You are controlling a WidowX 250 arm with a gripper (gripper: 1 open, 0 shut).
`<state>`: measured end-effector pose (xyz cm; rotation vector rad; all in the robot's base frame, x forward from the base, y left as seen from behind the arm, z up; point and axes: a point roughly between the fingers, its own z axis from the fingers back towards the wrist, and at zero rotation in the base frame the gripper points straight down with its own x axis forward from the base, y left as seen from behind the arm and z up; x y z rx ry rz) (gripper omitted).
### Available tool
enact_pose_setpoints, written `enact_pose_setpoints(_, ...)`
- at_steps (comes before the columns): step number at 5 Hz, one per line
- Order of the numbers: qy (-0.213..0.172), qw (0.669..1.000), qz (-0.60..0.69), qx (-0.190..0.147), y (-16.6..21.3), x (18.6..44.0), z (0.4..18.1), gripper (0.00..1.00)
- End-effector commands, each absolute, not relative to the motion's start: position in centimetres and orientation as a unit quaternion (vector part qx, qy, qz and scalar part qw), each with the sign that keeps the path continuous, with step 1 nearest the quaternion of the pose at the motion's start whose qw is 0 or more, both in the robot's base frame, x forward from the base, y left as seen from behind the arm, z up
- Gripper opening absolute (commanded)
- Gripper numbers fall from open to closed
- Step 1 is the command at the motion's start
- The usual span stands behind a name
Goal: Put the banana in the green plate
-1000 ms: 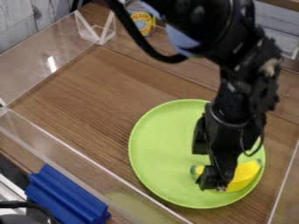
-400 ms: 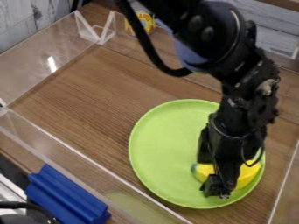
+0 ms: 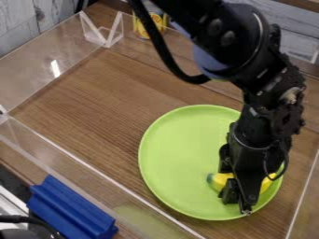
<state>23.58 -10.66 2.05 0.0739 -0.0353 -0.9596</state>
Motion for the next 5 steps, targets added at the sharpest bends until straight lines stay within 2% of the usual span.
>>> enact_pose_setpoints(1, -0.024, 0.888, -0.457, 0.037, -10.2, 24.0, 2.9, 0.00)
enact_pose_setpoints(2, -0.028, 0.891, -0.452, 0.036, -9.9, 24.2, 3.7, 0.00)
enact_pose_setpoints(3, -0.032, 0.893, -0.447, 0.034, -9.4, 24.4, 4.6, 1.00)
enact_pose_setpoints(4, -0.044, 0.895, -0.443, 0.032, -8.8, 24.8, 5.8, 0.00)
enact_pose_setpoints(5, -0.063, 0.901, -0.429, 0.030, -8.0, 25.3, 8.3, 1.00)
